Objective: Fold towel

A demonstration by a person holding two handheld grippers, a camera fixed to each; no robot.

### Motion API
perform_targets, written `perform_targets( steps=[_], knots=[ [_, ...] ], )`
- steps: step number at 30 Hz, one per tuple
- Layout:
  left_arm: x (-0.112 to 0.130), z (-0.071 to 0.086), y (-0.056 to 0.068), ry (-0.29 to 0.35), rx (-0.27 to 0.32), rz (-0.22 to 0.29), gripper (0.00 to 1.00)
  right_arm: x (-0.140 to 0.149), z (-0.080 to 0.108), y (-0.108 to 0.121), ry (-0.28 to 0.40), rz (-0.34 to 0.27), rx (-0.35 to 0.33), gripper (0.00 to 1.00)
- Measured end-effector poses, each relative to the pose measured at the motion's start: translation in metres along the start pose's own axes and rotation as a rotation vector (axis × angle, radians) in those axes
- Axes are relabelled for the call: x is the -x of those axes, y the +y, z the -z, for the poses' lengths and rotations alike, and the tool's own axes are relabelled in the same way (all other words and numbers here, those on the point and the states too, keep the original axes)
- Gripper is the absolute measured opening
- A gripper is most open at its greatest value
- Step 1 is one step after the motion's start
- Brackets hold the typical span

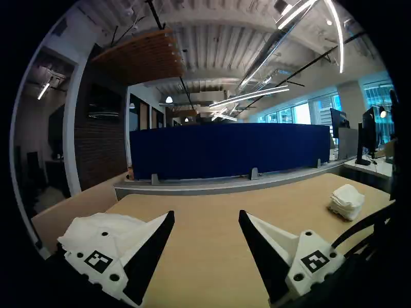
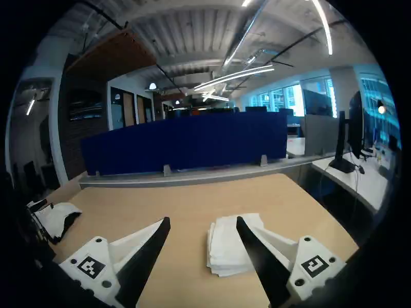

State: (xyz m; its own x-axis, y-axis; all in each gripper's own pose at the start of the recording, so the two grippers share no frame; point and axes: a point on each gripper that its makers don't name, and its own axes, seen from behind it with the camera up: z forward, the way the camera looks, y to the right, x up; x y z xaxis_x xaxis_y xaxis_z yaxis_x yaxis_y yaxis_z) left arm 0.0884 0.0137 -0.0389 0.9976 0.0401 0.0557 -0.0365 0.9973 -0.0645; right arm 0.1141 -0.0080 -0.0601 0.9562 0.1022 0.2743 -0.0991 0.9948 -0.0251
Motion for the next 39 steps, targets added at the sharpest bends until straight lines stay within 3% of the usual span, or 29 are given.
perform_targets(
  steps=[11, 30, 39],
  knots=[
    [0.019, -0.008, -0.001, 0.065, -0.021, 0.04, 0.93, 0.016, 0.001, 0.043, -0.028, -0.021, 0.118, 1.0],
    [0.061, -0.032, 0.0, 0.105, -0.026, 0.045, 0.93, 0.023, -0.019, 0.054, 0.001, 0.013, 0.131, 1.0],
    [0.072, -0.037, -0.008, 0.099, -0.04, 0.052, 0.93, 0.02, -0.027, 0.052, 0.012, 0.008, 0.122, 1.0]
  ],
)
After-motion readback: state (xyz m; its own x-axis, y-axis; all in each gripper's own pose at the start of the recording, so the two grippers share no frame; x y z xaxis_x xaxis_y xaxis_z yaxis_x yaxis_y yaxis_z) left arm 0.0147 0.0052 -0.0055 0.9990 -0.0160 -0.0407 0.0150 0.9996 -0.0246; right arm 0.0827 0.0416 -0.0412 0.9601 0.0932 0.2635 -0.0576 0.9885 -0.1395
